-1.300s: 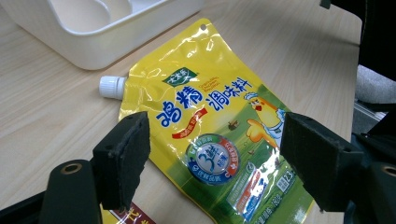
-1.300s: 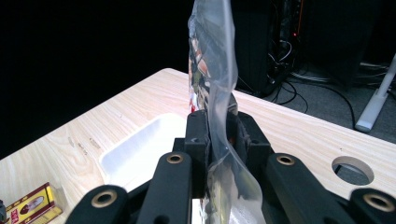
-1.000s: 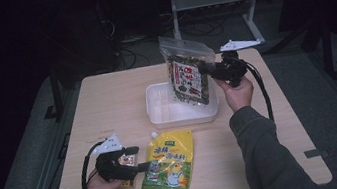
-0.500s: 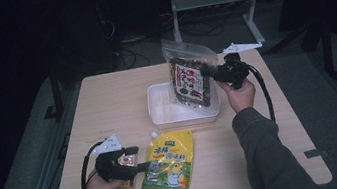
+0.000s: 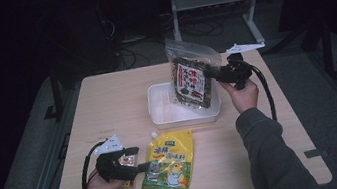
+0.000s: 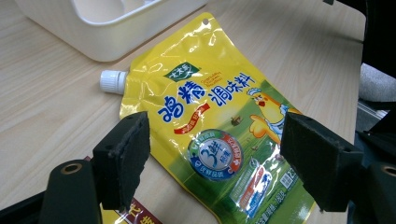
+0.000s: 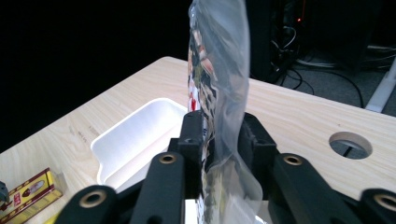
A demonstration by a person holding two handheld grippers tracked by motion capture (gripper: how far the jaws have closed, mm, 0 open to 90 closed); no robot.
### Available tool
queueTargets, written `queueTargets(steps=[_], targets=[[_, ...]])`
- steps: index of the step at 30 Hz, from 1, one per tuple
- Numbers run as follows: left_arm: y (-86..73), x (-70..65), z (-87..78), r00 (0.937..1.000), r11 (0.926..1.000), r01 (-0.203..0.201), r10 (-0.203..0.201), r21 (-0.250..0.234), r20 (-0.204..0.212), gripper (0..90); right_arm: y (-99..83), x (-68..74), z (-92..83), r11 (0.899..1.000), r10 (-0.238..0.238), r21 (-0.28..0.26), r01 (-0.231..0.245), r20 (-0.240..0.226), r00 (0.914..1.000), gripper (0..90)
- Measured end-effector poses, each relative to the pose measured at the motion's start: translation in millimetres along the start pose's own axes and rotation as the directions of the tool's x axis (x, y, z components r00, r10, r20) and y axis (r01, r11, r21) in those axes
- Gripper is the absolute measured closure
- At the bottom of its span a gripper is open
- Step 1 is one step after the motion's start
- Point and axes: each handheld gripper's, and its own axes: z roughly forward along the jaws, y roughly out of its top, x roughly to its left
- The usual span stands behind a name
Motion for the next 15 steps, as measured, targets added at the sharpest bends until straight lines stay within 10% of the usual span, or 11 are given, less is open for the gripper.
queueTargets(steps=[15], targets=[[-0.3, 0.0, 2.1, 1.0000, 0.9999, -0.003, 0.003, 0.010, -0.004, 23.5, -0.5, -6.6, -32.2, 1.000, 0.029, 0.002, -0.029, 0.000, 0.9996, 55.5]])
